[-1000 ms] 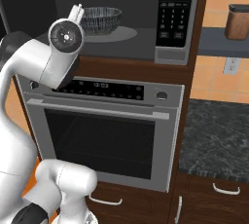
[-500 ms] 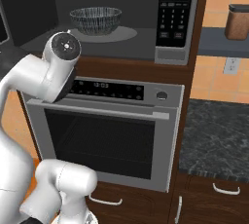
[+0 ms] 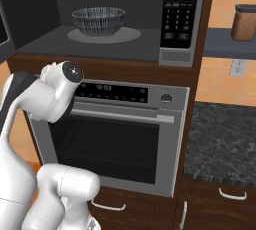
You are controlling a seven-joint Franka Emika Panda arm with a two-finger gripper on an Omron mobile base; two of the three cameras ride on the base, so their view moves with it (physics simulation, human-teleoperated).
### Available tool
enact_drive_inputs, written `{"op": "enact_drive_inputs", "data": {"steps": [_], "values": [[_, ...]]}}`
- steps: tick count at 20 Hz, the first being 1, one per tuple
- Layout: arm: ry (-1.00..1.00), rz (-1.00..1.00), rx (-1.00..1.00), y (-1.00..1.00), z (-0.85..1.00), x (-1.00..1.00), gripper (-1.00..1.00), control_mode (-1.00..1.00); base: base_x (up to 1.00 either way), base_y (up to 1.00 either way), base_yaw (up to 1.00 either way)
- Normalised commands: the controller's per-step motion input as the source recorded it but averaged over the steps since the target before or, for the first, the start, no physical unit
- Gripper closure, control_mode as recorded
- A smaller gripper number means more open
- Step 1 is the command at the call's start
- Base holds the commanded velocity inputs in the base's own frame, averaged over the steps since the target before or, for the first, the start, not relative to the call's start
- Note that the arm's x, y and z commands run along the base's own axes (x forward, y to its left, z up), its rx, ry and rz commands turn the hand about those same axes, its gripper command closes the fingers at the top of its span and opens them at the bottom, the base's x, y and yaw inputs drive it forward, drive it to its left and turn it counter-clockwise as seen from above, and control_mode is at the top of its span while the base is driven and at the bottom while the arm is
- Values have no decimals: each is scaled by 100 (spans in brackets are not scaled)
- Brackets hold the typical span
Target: Open the microwave, place the bowl with waffle inside the microwave, then close the microwave door and turn it on.
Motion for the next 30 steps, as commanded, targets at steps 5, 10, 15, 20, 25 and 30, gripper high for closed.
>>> {"op": "enact_drive_inputs", "data": {"steps": [5, 10, 15, 20, 25, 30], "values": [[6, 31, -8, 74, -96, -18, 100, -100, 0, 0, 0], [0, 28, -11, 84, -92, -30, 100, -100, 0, 0, 0], [0, 4, -13, 48, -92, -11, 100, -100, 0, 0, 0], [-10, 0, -20, 50, -67, -22, 100, -100, 0, 0, 0], [-29, 0, -25, 58, -25, -40, 100, -100, 0, 0, 0], [-39, 0, -26, 41, -21, -9, 100, -100, 0, 0, 0]]}}
